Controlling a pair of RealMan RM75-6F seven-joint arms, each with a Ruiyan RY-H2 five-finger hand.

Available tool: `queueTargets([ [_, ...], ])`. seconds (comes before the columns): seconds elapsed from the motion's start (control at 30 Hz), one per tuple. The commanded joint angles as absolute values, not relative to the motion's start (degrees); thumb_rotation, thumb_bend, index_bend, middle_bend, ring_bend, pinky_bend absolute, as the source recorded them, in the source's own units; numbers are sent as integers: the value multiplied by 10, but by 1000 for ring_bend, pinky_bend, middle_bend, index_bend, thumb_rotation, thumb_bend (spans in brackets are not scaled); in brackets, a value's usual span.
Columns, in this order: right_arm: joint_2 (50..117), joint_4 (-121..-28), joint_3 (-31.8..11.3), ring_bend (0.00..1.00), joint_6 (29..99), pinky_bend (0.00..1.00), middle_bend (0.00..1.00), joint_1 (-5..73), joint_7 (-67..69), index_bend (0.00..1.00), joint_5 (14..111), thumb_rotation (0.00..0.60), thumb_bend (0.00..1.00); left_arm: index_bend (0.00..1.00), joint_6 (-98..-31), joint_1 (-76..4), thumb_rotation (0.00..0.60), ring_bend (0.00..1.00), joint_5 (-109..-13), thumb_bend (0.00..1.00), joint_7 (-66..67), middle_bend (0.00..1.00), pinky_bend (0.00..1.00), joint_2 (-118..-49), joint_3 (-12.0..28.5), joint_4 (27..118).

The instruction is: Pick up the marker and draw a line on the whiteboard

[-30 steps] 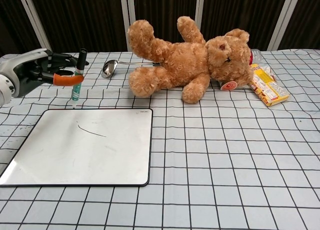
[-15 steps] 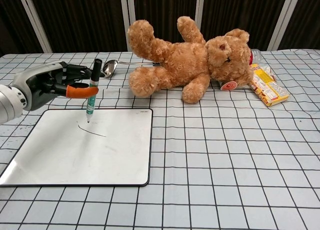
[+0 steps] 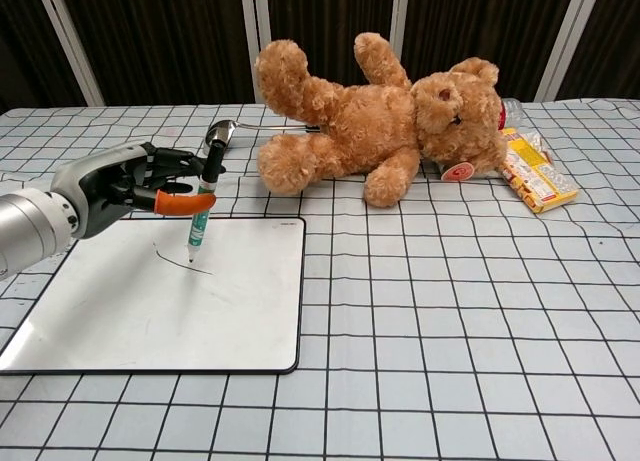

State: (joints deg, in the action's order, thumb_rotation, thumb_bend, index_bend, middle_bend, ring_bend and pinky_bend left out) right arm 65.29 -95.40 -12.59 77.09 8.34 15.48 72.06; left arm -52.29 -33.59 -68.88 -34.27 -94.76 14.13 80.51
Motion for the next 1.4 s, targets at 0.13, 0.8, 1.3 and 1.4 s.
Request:
queueTargets([
  [0.13,653,-954,-126,0,771,0,0,84,154,0,721,600,209,775,-523,-335,600,0,-687,443,-338,165,10,-948,143,807],
  [0.8,653,-954,-126,0,772,0,0,83,154,0,720,600,210,775,-517,-332,600,0,-680,444,-327,166,10,-946,142,806],
  [1.3,654,-954,-127,0,772,0,0,83,153,0,720,600,210,776,-513,-321,600,0,-673,446,-316,167,10,-934,133,805],
  [1.4,654,-954,-127,0,772,0,0,83,153,0,718,600,209,776,-512,-316,600,0,-673,447,-315,167,10,-929,128,808],
])
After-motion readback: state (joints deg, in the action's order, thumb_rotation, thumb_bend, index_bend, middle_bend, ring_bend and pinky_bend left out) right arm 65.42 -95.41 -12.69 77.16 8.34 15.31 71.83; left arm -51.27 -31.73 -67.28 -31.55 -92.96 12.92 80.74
